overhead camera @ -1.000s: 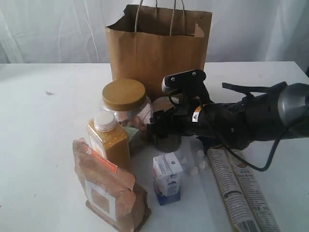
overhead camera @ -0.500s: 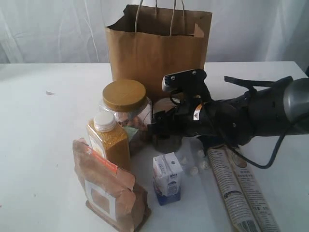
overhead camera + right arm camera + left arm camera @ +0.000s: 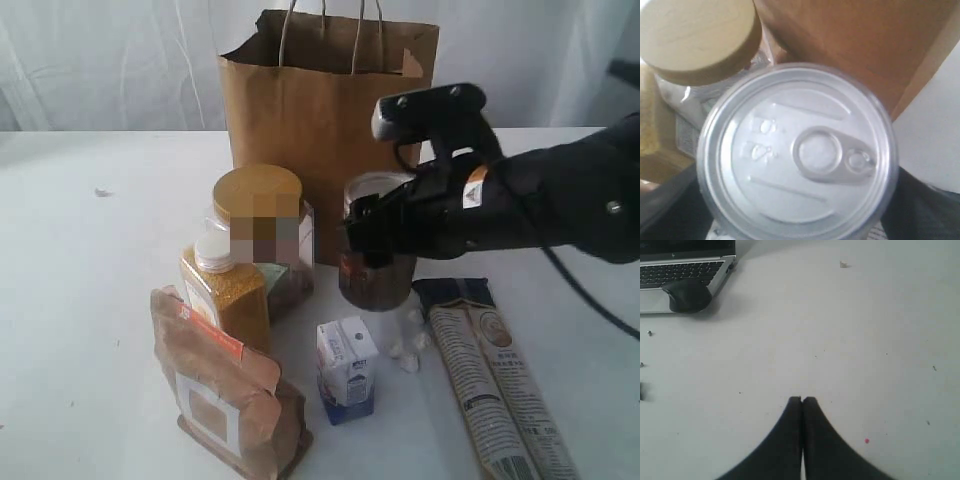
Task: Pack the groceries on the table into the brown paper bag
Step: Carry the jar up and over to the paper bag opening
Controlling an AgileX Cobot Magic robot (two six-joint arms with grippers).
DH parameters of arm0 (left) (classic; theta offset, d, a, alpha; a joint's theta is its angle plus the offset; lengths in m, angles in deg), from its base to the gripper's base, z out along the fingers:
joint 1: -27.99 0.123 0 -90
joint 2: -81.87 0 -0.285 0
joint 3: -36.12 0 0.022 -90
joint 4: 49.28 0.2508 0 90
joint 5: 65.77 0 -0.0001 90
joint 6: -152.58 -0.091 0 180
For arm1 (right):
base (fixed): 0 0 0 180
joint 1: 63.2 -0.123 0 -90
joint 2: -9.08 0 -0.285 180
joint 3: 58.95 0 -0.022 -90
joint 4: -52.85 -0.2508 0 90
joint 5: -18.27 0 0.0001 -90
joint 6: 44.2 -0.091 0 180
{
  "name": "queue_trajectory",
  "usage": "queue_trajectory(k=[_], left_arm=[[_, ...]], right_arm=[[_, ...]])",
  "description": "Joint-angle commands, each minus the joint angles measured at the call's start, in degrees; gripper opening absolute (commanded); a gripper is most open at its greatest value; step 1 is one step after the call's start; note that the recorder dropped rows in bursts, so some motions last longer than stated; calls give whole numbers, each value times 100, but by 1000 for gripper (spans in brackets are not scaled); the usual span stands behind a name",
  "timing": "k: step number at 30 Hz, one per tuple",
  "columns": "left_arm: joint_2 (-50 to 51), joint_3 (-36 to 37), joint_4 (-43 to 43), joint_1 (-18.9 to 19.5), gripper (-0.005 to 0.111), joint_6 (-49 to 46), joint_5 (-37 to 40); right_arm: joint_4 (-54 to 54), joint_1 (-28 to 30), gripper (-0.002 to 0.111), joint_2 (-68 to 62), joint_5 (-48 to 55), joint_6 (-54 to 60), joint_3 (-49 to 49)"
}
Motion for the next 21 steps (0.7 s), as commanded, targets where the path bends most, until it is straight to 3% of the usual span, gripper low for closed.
queue_trajectory(k=[1, 10, 16, 21], left_arm=[[-15, 34, -50, -35, 0, -11, -23], [-15, 34, -50, -35, 0, -11, -23], [-15, 34, -50, -35, 0, -11, -23], [-15, 34, -50, -35, 0, -11, -23]], right_arm=[[54, -8, 19, 1041, 175, 159, -30], [-294, 171, 17, 2255, 271, 95, -998], [-961, 930, 16, 1485, 726, 89, -2527], [-1837, 1394, 16, 577, 411, 132, -3337]])
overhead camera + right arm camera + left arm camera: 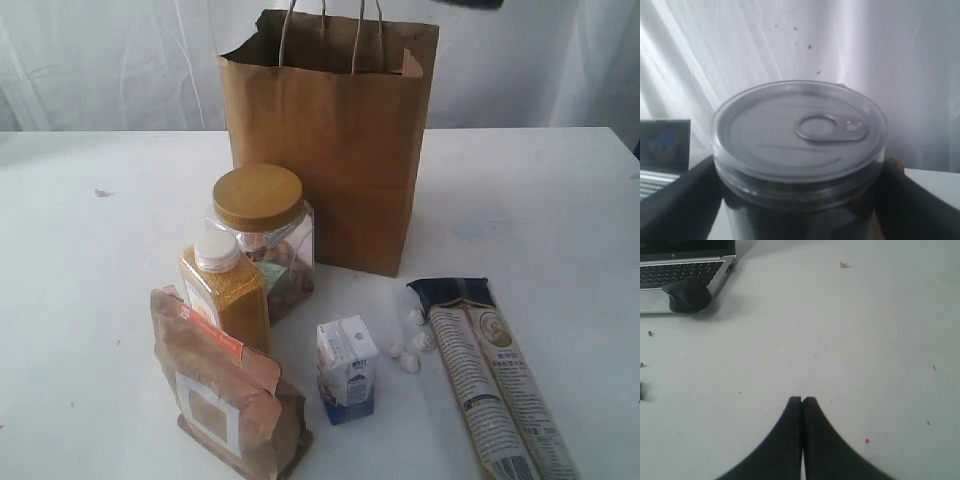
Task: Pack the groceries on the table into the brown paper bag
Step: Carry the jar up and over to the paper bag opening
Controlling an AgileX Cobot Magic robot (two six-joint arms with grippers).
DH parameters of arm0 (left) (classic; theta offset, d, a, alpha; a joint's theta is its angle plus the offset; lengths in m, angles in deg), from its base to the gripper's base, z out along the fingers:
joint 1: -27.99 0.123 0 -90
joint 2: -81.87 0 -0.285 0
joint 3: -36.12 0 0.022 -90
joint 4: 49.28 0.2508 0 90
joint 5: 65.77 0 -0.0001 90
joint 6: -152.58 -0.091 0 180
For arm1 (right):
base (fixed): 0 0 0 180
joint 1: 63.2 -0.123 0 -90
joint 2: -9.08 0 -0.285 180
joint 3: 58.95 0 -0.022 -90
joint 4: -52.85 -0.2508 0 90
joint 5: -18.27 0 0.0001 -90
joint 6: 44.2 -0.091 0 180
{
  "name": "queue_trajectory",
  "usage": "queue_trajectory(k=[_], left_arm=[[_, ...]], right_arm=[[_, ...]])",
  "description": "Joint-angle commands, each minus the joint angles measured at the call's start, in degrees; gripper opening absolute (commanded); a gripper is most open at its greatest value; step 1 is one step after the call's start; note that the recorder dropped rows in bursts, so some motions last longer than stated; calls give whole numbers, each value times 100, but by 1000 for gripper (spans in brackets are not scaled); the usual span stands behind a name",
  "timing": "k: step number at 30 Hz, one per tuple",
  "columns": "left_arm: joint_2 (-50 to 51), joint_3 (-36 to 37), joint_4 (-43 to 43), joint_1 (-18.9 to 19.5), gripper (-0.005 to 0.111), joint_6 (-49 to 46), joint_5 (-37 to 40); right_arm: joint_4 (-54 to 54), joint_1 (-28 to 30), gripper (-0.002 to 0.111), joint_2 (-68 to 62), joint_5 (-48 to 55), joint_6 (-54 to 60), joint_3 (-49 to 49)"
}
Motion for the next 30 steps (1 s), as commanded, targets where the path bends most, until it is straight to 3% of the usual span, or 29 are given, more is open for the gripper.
queue_trajectory(k=[1, 6, 13, 30], left_arm=[[-15, 34, -50, -35, 0, -11, -23], [-15, 34, -50, -60, 0, -11, -23], [-15, 34, -50, -388, 0, -11, -23], [-15, 34, -50, -401, 0, -11, -23]], right_arm=[[-813, 339, 16, -679, -687, 58, -568], [-1707, 338, 16, -1321, -1514, 67, -795], [-1632, 338, 16, -1918, -1662, 735, -820], [-1677, 326, 16, -2407, -2516, 646, -820]])
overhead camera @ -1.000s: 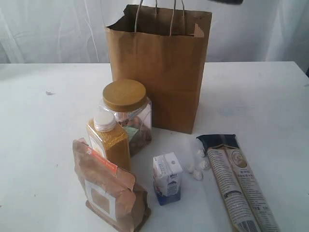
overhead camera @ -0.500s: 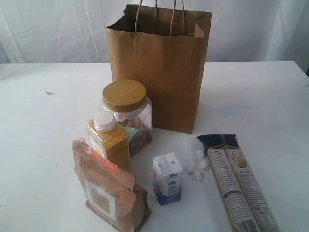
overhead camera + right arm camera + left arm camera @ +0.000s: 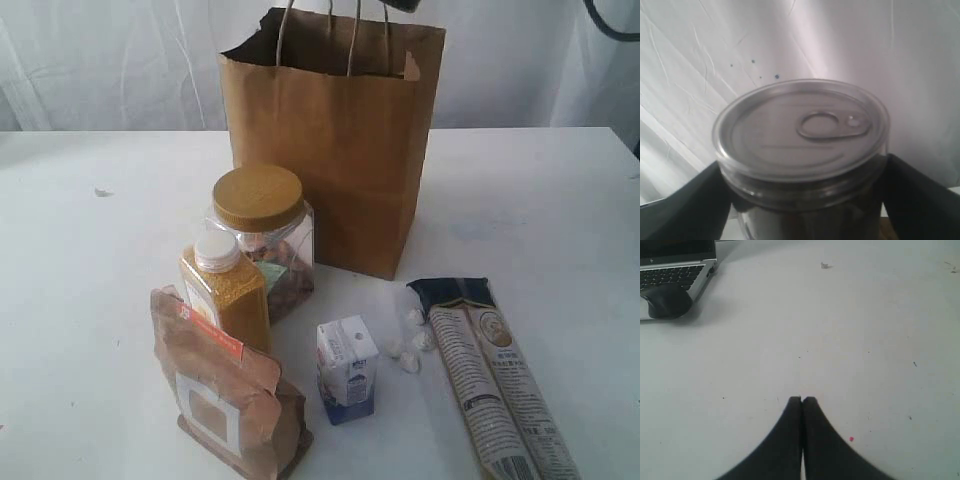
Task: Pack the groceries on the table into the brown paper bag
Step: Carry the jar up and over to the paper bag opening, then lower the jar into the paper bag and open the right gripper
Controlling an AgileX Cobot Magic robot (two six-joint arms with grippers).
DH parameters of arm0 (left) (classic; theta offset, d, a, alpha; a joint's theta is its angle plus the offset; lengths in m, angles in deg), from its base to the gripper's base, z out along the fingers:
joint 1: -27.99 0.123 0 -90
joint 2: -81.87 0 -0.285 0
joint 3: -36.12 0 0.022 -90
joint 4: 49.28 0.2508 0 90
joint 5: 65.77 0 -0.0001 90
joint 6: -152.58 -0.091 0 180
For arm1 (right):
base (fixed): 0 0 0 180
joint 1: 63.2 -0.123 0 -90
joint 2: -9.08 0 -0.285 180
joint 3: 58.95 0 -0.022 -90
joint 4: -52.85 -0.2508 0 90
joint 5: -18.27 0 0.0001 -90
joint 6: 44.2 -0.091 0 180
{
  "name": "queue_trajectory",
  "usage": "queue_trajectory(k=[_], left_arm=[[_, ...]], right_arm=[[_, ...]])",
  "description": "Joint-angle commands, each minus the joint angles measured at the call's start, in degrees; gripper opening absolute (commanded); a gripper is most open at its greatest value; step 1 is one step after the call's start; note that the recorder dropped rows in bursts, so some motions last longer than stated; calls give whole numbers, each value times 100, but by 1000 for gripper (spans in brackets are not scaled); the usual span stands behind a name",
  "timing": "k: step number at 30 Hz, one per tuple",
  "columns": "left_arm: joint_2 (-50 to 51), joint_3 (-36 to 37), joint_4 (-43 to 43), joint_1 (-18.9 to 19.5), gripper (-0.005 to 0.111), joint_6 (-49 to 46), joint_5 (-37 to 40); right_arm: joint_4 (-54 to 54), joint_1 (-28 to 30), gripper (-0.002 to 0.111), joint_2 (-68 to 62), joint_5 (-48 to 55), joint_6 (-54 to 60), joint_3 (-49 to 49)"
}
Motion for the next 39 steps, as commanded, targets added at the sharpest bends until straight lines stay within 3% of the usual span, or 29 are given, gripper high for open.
queue_trajectory(k=[1, 13, 24, 39], left_arm=[[-15, 34, -50, -46, 0, -11, -23], [-15, 34, -50, -46, 0, -11, -23], [-15, 34, -50, -46, 0, -11, -23], [-15, 34, -50, -46, 0, -11, -23]], right_arm=[[-63, 7, 16, -94, -491, -37, -79], [39, -376, 16, -467, -772, -242, -79], [1185, -389, 16, -726, -314, -203, -79], [1185, -389, 16, -726, 430, 1218, -79]])
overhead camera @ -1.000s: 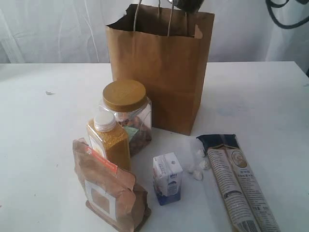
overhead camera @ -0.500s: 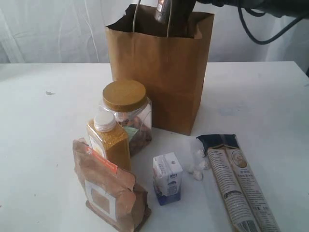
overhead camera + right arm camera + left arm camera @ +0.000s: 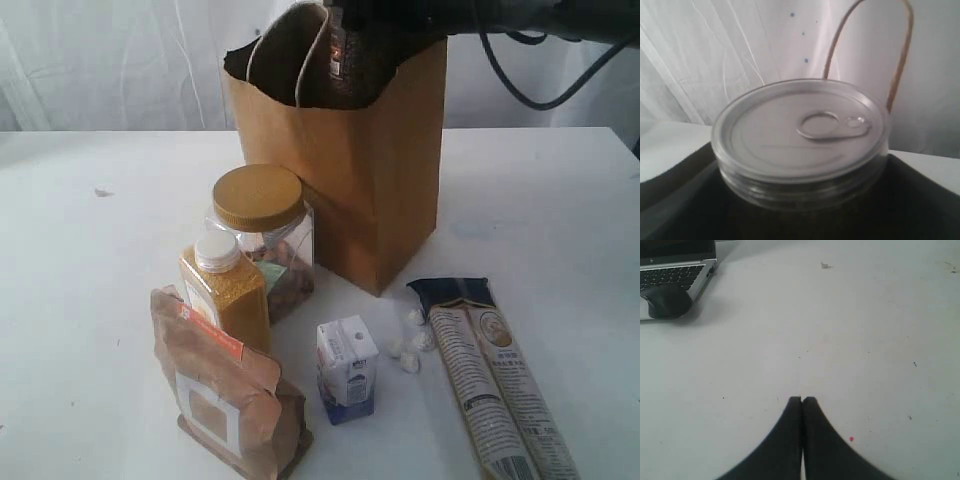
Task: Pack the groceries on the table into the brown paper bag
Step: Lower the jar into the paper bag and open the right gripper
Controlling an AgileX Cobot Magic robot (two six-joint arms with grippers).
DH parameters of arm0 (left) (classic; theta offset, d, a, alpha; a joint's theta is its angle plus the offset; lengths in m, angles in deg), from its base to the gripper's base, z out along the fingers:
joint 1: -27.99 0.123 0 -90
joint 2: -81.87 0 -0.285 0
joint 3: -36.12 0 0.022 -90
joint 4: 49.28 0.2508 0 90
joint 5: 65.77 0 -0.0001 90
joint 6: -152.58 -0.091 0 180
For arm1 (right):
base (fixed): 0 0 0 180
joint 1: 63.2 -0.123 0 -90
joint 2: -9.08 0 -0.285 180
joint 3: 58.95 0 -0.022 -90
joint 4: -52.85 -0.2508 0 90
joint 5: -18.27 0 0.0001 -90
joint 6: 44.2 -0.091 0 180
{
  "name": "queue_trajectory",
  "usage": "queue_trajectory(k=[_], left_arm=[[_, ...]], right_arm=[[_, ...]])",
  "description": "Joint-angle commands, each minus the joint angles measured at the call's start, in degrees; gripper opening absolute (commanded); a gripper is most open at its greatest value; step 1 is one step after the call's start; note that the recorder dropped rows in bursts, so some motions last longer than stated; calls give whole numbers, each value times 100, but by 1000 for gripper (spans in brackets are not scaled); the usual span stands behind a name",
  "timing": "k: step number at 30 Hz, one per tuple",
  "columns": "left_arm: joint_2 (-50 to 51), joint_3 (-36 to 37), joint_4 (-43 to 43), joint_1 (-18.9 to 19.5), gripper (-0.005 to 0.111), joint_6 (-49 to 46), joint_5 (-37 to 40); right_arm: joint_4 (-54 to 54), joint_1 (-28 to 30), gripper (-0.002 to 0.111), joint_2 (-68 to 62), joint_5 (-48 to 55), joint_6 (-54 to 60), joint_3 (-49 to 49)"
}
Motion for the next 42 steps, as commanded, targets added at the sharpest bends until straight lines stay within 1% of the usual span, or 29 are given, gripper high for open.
queue_trajectory(k=[1, 7, 9, 10, 11, 12, 14, 15, 18, 22, 27, 36, 42], left_arm=[[-15, 34, -50, -46, 0, -11, -23], [-15, 34, -50, -46, 0, -11, -23], [-15, 34, -50, -46, 0, -11, -23], [-15, 34, -50, -46, 0, -11, -23], [-15, 34, -50, -46, 0, -11, -23], [-15, 34, -50, -46, 0, -11, -23], [-15, 34, -50, -46, 0, -11, -23], [-15, 34, -50, -46, 0, -11, -23], [-15, 34, -50, -46, 0, -11, -23], [-15, 34, -50, -46, 0, -11, -23], [-15, 34, -50, -46, 0, -11, -23], [-15, 34, -50, -46, 0, -11, -23], [-15, 34, -50, -46, 0, -11, -23]], right_arm=[[63, 0, 16, 89, 22, 353, -79], [63, 0, 17, 89, 192, 512, -79], [63, 0, 24, 89, 274, 691, -79], [63, 0, 32, 89, 283, 689, -79], [63, 0, 36, 89, 283, 689, -79], [63, 0, 44, 89, 222, 698, -79], [85, 0, 51, 136, 181, 698, -103], [110, 0, 52, 173, 170, 713, -108], [173, 12, 52, 299, 285, 713, -108], [183, 12, 52, 374, 905, 713, -108], [428, 12, 52, 385, 948, 713, -108], [438, 12, 52, 650, 1224, 713, -108], [455, 12, 52, 718, 1835, 713, -108]])
